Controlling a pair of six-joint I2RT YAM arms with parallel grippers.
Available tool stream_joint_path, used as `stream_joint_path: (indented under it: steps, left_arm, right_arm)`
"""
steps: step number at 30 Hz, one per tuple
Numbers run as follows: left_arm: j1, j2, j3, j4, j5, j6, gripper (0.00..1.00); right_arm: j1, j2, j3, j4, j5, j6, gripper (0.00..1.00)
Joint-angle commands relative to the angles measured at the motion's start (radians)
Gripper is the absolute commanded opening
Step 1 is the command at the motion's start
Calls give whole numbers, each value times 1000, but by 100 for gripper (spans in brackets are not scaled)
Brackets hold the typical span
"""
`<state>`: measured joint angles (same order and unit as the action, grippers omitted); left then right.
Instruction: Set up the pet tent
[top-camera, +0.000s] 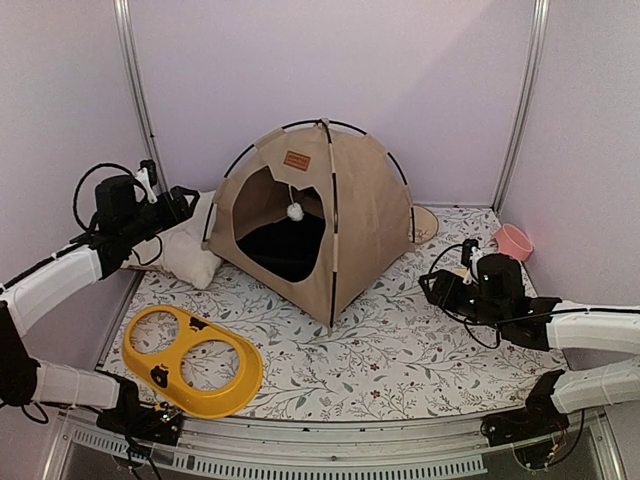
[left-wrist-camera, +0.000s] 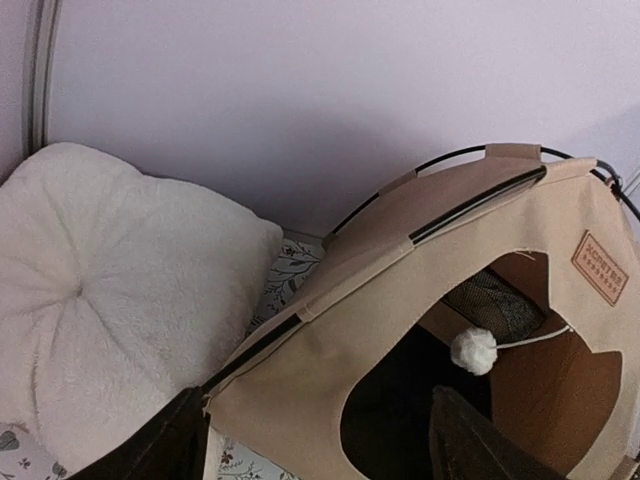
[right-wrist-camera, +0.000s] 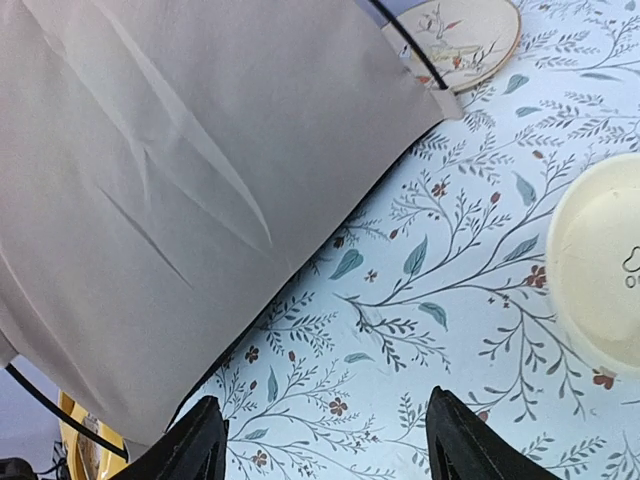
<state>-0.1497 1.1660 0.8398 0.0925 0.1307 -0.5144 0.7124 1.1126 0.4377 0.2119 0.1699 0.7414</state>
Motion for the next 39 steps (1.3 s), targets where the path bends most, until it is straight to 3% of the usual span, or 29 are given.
stream_joint_path:
  steps: [1, 7, 12, 16, 20, 27, 32, 39]
  left_arm:
    - [-1, 35, -13, 15, 18, 4, 77]
    - [41, 196, 130, -31, -48, 1, 77]
    - [76, 384, 298, -81, -32, -30, 74]
    - [96, 507, 393, 4, 119, -42, 73]
    - [57, 620, 526, -84, 228, 5, 62]
    - [-91, 436, 335, -17, 221, -2, 61]
    - [-198, 268, 118, 49, 187, -54, 61]
    - [-286, 144, -84, 110, 146, -132, 60]
  right_arm:
    - [-24, -109, 11, -57, -8, -25, 70]
    - [-15, -57, 168, -129, -113, -128, 73]
    - [-9, -68, 200, -146, -133, -147, 80]
    - [-6, -91, 191, -156, -130, -136, 81]
    - [-8, -100, 187, -180, -94, -123, 84]
    - [-85, -43, 210, -155, -131, -117, 88]
    - [-203, 95, 270, -91, -249, -139, 88]
    - [-280, 303, 392, -54, -284, -191, 86]
